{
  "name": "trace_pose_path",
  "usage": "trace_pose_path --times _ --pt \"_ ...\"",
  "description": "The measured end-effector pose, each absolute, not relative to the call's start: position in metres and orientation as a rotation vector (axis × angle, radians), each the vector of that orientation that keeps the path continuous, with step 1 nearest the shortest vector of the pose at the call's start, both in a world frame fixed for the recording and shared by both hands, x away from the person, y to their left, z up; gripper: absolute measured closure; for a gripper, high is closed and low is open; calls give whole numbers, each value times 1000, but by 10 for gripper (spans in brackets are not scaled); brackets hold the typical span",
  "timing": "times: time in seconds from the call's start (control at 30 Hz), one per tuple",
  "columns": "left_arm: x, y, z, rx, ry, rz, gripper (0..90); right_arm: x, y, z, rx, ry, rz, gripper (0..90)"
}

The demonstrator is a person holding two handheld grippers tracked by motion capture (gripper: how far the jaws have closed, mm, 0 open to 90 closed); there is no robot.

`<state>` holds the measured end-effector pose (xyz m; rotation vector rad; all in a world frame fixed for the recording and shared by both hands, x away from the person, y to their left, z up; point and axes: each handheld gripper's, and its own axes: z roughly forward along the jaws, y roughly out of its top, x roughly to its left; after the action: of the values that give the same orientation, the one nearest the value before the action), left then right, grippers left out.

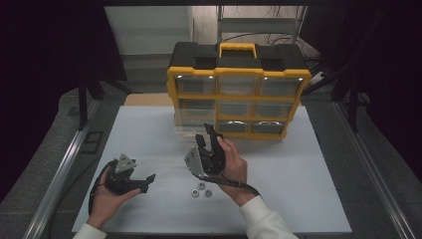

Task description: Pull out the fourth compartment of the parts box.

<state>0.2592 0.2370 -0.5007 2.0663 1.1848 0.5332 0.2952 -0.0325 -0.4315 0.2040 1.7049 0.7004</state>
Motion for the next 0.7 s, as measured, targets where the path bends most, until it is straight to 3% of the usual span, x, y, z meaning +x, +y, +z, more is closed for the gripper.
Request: trace_pose_path --times 0.3,0.7 --pt "259 238 -501 2057 1187 523 122 287 -52 -415 306 1910 898 293" --pt "257 240 -499 2046 1184 518 123 284 -83 -408 487 2138 1147 269"
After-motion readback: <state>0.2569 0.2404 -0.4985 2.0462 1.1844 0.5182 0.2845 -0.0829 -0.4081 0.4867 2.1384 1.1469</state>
